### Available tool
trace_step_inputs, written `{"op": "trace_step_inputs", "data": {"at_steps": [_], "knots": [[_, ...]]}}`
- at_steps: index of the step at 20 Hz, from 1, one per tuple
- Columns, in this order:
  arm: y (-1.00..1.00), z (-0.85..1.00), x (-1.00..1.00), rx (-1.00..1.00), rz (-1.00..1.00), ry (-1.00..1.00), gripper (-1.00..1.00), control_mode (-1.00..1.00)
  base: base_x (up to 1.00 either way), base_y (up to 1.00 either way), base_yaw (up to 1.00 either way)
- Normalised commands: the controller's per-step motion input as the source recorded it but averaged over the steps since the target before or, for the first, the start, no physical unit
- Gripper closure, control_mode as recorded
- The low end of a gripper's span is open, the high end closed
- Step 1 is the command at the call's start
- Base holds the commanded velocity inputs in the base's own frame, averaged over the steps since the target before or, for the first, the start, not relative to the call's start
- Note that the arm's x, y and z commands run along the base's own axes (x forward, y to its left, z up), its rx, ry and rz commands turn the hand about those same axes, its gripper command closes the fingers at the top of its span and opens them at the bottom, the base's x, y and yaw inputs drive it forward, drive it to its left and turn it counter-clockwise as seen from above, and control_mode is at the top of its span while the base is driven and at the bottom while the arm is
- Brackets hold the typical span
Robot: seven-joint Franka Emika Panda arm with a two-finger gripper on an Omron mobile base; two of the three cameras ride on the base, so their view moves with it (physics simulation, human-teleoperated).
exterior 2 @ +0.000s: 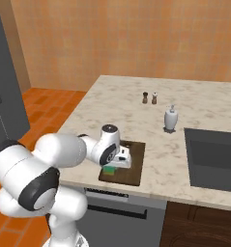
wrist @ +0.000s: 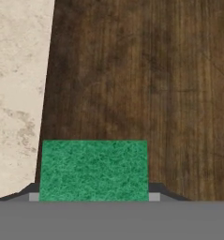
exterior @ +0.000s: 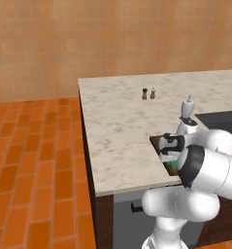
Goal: Pick up the sponge from the counter and clean the cutting board by briefly scrubbing or pressing down on the cutting board. Once finished, release the sponge.
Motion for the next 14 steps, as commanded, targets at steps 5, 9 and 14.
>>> {"op": "trace_step_inputs", "data": {"at_steps": [5,9,14], "knots": [[0.0,0.0,-0.45,0.0,-0.02,0.0,1.0,-1.0,0.0,0.0,0.0],[-0.08,0.0,-0.1,0.0,-0.03,0.0,1.0,-1.0,0.0,0.0,0.0],[-0.2,0.0,0.0,0.0,0.0,0.0,1.0,-1.0,0.0,0.0,0.0]]}}
